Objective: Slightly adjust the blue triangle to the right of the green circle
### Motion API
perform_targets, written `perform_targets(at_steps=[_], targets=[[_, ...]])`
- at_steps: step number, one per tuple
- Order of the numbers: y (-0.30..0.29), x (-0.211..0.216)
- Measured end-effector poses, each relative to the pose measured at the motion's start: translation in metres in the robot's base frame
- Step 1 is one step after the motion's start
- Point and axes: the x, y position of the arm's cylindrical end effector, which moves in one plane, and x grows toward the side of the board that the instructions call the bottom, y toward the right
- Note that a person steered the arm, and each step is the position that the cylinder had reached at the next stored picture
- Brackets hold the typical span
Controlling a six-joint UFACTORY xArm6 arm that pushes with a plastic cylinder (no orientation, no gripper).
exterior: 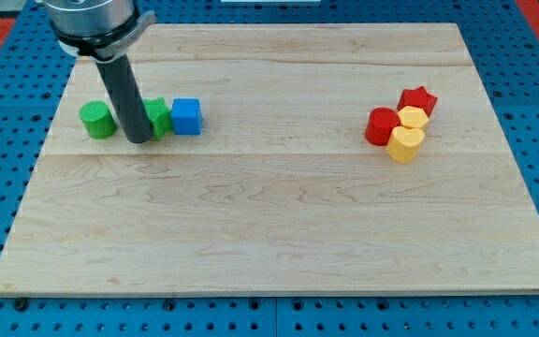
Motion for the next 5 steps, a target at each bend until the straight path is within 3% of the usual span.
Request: perform_targets(at_steps=[1,2,3,4,5], targets=[[0.015,0.0],[0.004,0.028],[0.04,0.085],[0.164,0.029],[0.164,-0.06]])
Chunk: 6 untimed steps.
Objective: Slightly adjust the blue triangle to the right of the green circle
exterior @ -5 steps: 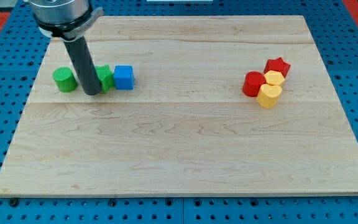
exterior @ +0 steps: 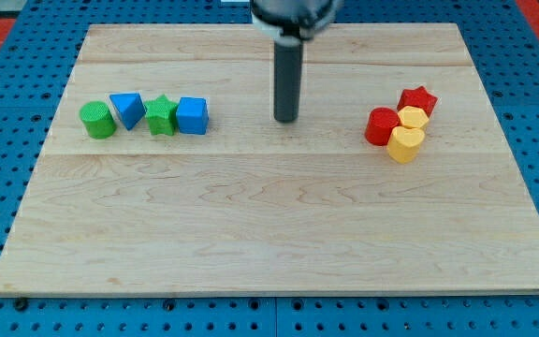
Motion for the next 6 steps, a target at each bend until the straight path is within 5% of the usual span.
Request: perform_targets(at_steps=[1,3,6], targets=[[-0.08,-0.043],[-0.188,-0.017],[-0.192,-0.007]])
